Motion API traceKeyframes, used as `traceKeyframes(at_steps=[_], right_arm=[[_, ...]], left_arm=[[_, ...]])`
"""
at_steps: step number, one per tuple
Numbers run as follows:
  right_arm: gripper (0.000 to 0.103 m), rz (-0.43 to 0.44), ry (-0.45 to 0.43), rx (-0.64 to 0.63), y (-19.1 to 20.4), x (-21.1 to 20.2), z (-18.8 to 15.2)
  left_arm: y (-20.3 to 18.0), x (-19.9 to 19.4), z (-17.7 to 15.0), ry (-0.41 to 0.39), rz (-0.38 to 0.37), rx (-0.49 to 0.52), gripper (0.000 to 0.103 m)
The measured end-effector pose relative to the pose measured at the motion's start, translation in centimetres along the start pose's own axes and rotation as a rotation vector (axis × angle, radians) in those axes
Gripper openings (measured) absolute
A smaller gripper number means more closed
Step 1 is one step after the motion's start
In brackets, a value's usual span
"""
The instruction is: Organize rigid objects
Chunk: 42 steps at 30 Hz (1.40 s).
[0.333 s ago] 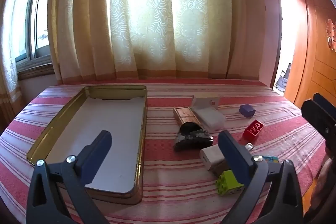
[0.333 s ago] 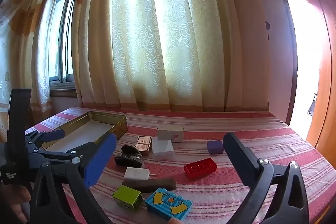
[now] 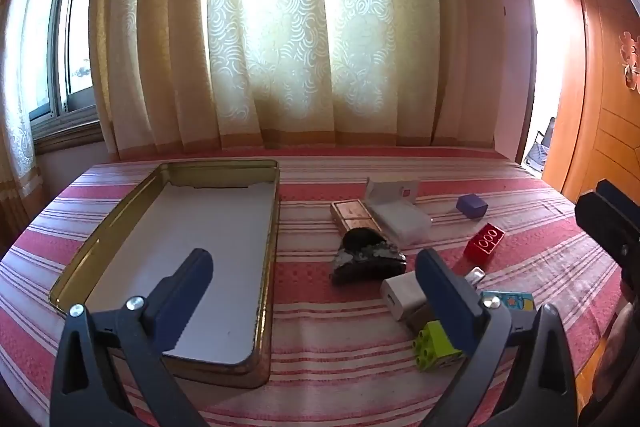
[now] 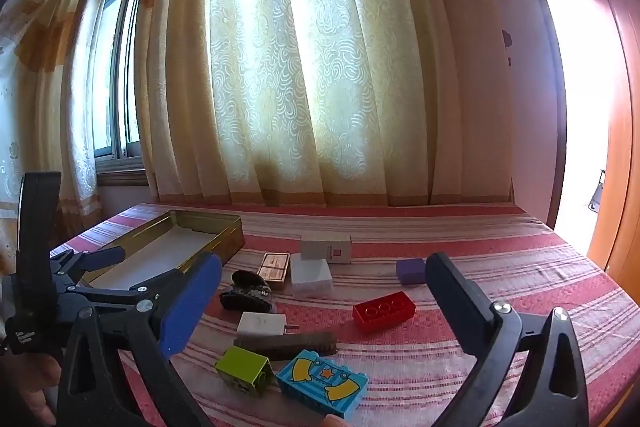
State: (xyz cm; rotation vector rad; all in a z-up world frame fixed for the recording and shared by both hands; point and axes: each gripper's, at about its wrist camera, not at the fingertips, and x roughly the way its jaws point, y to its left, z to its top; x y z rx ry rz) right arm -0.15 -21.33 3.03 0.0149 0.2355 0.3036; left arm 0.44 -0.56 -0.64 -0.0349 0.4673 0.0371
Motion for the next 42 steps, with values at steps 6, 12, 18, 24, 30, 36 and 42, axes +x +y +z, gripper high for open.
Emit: traceKeyframes(at_steps=[6,12,18,24,30,36,42], right_arm=[[0.102,0.010,0.005,0.015,-0.1,0.1,-0.4],[0.102,0.015,0.009,0.022,0.0,0.0,-0.4],[0.102,0.020,0.011,0.026,0.0,0.1,-0.5],[0.102,0.023,0.010,0.030,0.1,0.1,-0.6],[0.102,0.025,0.010,0.033,0.1,0.0,-0.8],[0.102,0.022,0.013,0.038,0.0,-0.1,-1.1],[0.102,0.025,0.017,0.047,-0.3,-0.2,-1.1]], left_arm=[[0.1,-0.3,-0.2,-0.013,-0.002,-0.002,0.103],[0.2,-0.7,0.0,-0.018,0.000,0.005,0.103],[0.3,-0.8,0.1,-0.022,0.003,0.008,0.103],[0.3,-0.8,0.2,-0.022,0.004,0.010,0.103],[0.3,-0.8,0.1,-0.023,0.003,0.008,0.103],[0.3,-0.8,0.2,-0.021,0.003,0.011,0.103],[0.1,-0.6,0.1,-0.019,0.005,0.021,0.103]])
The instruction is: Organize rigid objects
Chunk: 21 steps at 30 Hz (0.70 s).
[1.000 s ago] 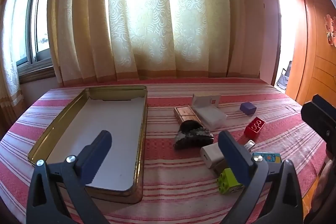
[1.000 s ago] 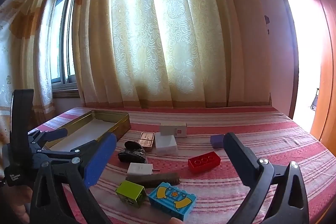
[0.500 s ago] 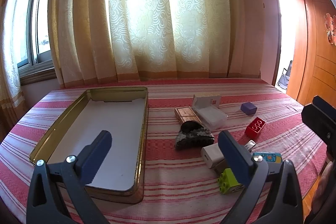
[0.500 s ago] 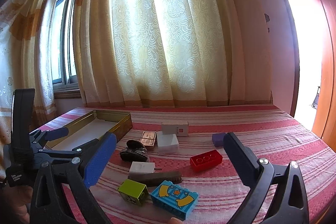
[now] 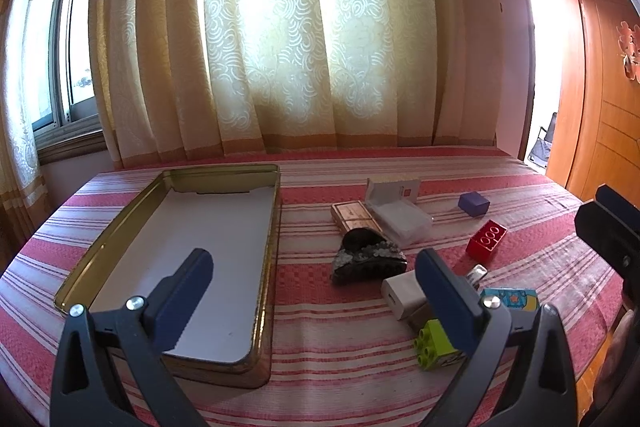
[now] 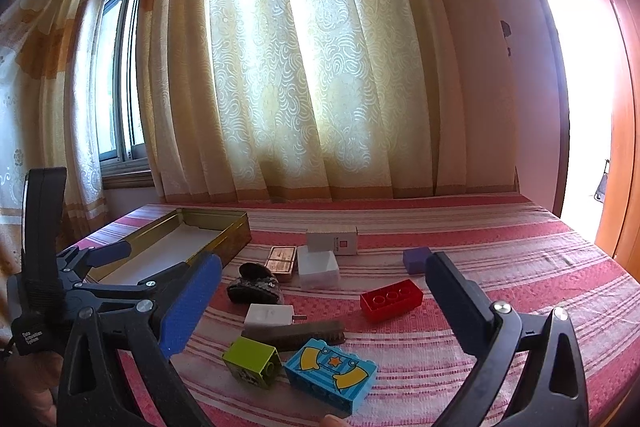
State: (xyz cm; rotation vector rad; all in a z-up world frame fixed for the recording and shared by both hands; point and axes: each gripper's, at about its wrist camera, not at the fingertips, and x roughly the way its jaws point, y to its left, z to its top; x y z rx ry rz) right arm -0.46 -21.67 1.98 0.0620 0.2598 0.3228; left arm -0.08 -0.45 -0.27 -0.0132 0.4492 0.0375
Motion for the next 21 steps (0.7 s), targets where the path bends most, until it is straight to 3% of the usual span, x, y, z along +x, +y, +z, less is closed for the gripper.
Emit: traceKeyframes(at_steps=[16,21], right_arm=[[0.102,0.001,0.029,0.023,-0.9,0.4,-0.9],[0.102,-0.027,0.047,0.022,-1.7,0.6,-1.9]], left_arm=[[-0.9,0.4,-0.6,0.007,0.008,0.025,0.103],[-2.0,0.7,-1.9,0.035,-0.026,0.056,0.103]])
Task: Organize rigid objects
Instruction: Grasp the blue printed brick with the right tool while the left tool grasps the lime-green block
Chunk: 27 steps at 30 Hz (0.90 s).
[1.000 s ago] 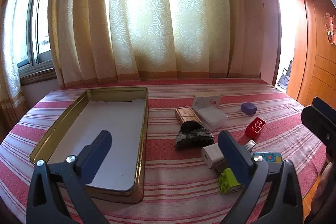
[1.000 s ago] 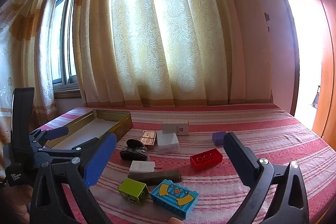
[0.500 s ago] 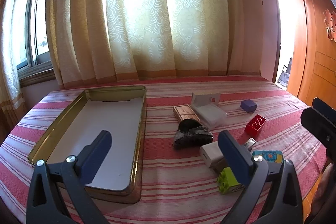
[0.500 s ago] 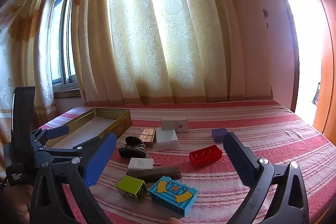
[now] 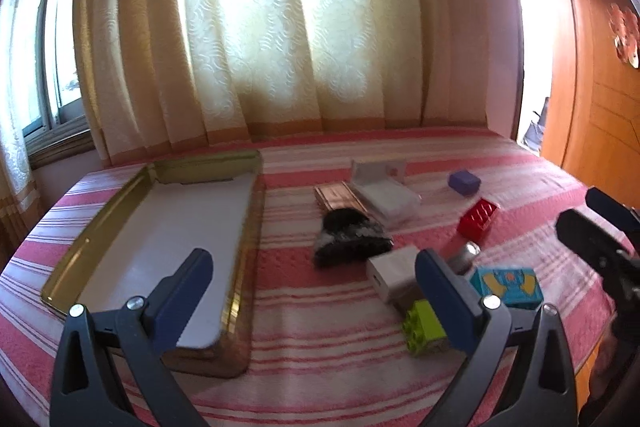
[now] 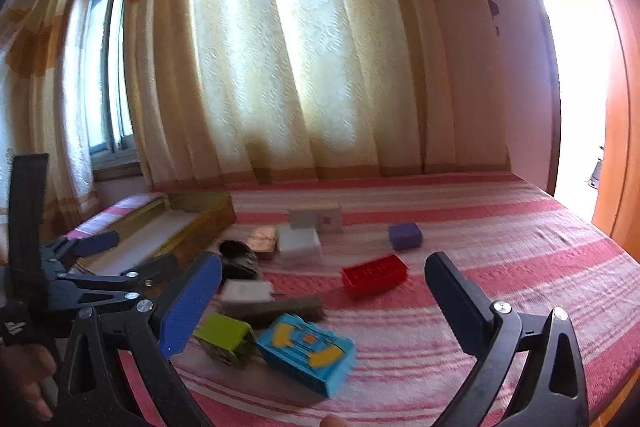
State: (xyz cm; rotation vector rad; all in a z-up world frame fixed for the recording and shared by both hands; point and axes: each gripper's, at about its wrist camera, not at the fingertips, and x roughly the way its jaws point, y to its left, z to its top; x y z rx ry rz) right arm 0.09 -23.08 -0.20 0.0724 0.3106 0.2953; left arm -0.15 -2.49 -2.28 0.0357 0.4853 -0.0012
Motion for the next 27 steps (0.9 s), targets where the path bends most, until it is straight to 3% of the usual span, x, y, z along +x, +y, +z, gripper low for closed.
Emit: traceKeyframes(at_steps=[5,8,11,17,22,27], right_arm=[[0.102,-0.056,0.068,-0.010,-1.6,0.9,-2.4],[0.102,-0.051,0.100,0.014,-2.7,1.2,-3.7],[0.102,-0.044,0.123,0.014,-3.2,1.5,-4.3],[0.099,0.027,0.184,-0.046,-2.2,2.5,-4.5],[0.079,0.120,0.310,-0.083,-1.2,4.6,-4.3],[0.077,0.149,0.397,-0.102,-0.9,5.9,-4.4]], left_arm=[[-2.3,-0.1,-0.8,0.005,-0.012,0.072,0.103],[-2.7,0.0,-1.0,0.040,-0.087,0.046,0.103],[-3.6,0.4,-1.1,0.063,-0.076,0.089,0.102],[-3.3,0.4,-1.2,0.073,-0.081,0.068,0.102],[-3.2,0.6,-1.2,0.080,-0.085,0.061,0.102],[-3.3,0.5,-1.2,0.081,-0.089,0.061,0.102]])
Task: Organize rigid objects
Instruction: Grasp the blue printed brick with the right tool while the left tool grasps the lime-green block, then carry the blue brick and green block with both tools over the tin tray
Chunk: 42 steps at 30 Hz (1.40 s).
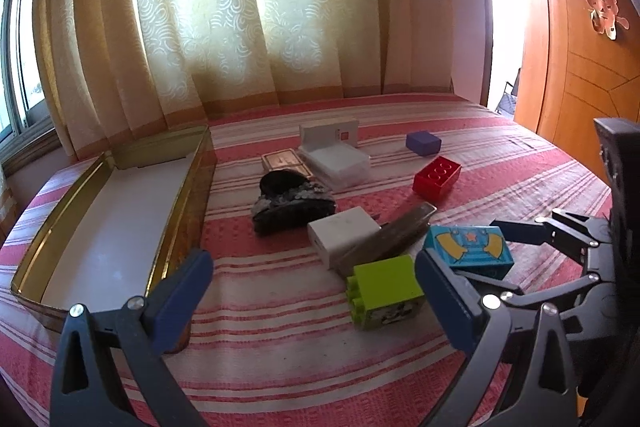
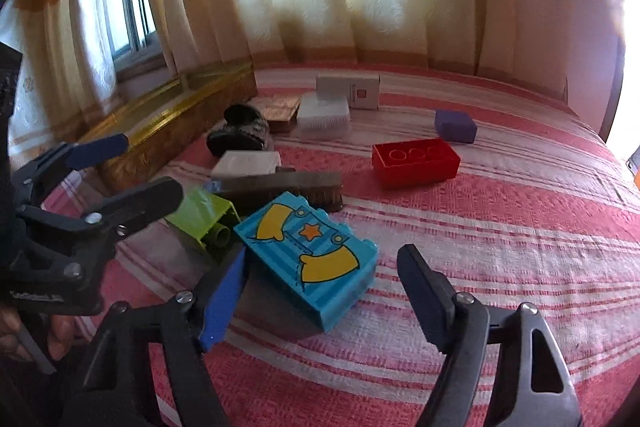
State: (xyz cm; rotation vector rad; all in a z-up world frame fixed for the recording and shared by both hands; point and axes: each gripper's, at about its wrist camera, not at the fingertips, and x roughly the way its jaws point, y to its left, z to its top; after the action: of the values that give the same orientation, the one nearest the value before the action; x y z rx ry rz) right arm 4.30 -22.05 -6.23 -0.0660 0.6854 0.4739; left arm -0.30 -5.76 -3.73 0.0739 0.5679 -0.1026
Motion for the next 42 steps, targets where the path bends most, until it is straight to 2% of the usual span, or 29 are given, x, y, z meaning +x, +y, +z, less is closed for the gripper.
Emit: traceKeyframes(at_steps=[4,6,7,9,11,13,18,22,25,26,35,42], right_arm=[[0.076,-0.009,0.042,-0.023,0.1,0.9,0.6],[0.060,-0.024,0.059,-0.038,0.2,1.4,0.9],[0.050,-0.003,0.091,-0.047,0.3,2.0,0.8],[0.045,-0.017,0.082,-0.063,0.4,1.9,0.8],[0.045,0.002,0.068,-0.044,0.1,1.5,0.8],[0.045,0.026,0.019,-0.013,-0.4,0.8,0.7],[0.045,-0.021,-0.087,0.095,-1.9,-0.7,0.4],[0.045,-0.036,-0.121,0.117,-2.1,-1.1,0.3],[0.045,-0.058,-0.131,0.097,-1.8,-1.1,0.4],[0.045,-0.061,-0.137,0.099,-1.8,-1.1,0.4],[0.045,-0.031,-0.192,0.156,-2.8,-1.7,0.2],[0.045,-0.045,-0.272,0.168,-2.8,-3.3,1.0]], left_arm=[[0.0,0.0,0.0,0.002,-0.003,0.000,0.102],[-0.1,0.0,0.0,0.007,-0.006,0.005,0.102],[-0.1,0.0,0.0,0.009,-0.008,0.007,0.102],[-0.2,0.1,0.0,0.014,-0.011,0.015,0.102],[-0.5,0.2,-0.1,0.018,-0.010,0.024,0.102],[-0.9,0.3,-0.3,0.024,-0.013,0.038,0.101],[-2.5,1.1,-0.6,0.068,-0.036,0.088,0.089],[-3.1,2.0,-0.4,0.103,-0.045,0.094,0.081],[-3.2,3.0,-0.6,0.157,-0.066,0.088,0.061],[-3.1,3.4,-0.6,0.177,-0.085,0.079,0.048],[-1.7,2.4,-0.4,0.130,-0.144,0.022,0.047],[0.0,0.2,1.7,-0.020,-0.072,0.019,0.047]])
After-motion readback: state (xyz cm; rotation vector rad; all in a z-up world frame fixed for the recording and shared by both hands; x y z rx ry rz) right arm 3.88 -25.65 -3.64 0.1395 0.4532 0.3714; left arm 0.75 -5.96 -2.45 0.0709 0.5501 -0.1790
